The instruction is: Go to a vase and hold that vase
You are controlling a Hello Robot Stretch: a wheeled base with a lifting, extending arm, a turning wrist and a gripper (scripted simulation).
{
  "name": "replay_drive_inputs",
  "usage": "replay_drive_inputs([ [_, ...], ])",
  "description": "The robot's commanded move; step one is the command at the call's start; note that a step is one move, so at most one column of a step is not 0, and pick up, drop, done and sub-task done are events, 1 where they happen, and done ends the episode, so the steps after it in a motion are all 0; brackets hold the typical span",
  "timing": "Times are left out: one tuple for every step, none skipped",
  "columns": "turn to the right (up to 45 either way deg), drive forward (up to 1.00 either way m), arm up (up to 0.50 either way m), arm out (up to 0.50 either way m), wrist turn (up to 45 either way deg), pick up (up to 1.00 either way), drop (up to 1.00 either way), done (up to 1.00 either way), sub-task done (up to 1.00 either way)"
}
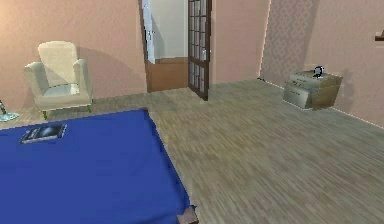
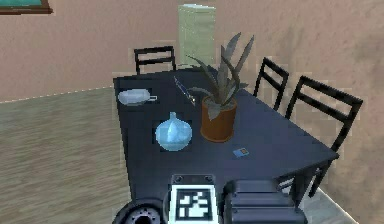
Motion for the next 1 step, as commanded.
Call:
replay_drive_inputs([
  [0.0,0.00,0.00,0.44,0.0,0.00,0.00,0.00,0.00],
])
